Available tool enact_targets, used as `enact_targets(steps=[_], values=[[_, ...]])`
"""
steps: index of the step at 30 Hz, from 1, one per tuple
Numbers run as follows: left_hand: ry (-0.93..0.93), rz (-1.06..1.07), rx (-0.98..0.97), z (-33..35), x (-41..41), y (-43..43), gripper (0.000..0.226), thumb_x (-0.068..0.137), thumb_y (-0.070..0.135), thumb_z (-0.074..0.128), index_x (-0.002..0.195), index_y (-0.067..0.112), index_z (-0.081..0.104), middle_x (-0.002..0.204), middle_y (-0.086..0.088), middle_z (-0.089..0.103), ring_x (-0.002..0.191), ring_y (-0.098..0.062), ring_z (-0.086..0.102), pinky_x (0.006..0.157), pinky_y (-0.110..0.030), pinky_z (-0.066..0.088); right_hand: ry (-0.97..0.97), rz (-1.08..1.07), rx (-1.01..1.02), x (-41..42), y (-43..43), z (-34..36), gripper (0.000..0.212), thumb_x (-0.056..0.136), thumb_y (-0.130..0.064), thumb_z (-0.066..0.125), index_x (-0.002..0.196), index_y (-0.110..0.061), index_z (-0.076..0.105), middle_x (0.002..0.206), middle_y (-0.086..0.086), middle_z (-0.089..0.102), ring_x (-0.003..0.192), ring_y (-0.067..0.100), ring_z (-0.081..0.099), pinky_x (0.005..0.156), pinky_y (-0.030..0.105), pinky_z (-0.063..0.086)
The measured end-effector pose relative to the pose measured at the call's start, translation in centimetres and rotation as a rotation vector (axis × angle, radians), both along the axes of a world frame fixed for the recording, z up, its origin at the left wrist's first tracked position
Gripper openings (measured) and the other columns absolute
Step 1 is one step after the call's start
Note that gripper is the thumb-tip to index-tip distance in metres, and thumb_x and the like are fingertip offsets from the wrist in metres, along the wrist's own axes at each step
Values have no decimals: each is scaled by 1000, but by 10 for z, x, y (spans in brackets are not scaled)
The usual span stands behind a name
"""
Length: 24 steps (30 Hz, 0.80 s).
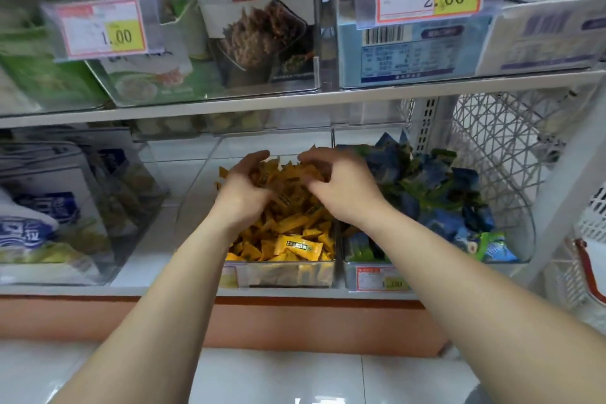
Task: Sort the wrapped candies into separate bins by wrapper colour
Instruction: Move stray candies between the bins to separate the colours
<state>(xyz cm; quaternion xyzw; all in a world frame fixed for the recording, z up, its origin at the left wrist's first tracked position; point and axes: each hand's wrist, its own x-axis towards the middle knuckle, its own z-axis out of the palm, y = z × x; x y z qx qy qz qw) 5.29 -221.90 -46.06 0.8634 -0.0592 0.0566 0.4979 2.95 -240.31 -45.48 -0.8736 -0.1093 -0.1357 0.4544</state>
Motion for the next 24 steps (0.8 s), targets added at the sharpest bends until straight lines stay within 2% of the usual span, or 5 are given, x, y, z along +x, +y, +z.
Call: enact_targets(steps=[3, 8, 12, 15, 24], values=[[42, -12, 206, 3, 1, 6, 69, 85, 27, 77, 146, 25, 45, 140, -5, 56, 122, -21, 57, 92, -25, 44, 46, 14, -72, 4, -10, 2, 42, 91, -33, 67, 133, -34, 59, 139, -8, 57, 127, 11, 51, 100, 19, 37], [-173, -14, 414, 9, -18, -11, 40, 89, 42, 67, 125, 26, 64, 121, 5, 68, 96, -11, 64, 80, -24, 45, 91, -41, -13, -8, -57, 7, 20, 88, -25, 71, 98, -41, 68, 100, -22, 67, 96, -4, 62, 78, 8, 44], [-176, -269, 446, -6, -38, -42, 47, 86, 54, 66, 125, 28, 60, 112, 11, 68, 101, -6, 63, 83, -23, 52, 261, 83, -353, -27, -74, -11, 9, 89, -39, 67, 98, -37, 68, 94, -18, 69, 90, 3, 65, 70, 18, 48], [-146, -310, 513, -20, -43, -56, 66, 82, 57, 69, 135, 23, 47, 116, 5, 67, 101, -11, 64, 79, -24, 55, 373, 219, -706, -36, -71, -31, 41, 89, -53, 62, 125, -32, 64, 113, -11, 70, 95, 10, 64, 79, 28, 53], [-93, -324, 480, -23, -43, -56, 70, 82, 58, 70, 137, 24, 42, 116, 7, 65, 102, -12, 62, 83, -29, 55, 362, 221, -529, -30, -91, -19, 42, 80, -40, 78, 118, -34, 63, 109, -16, 62, 95, 6, 59, 79, 20, 48]])
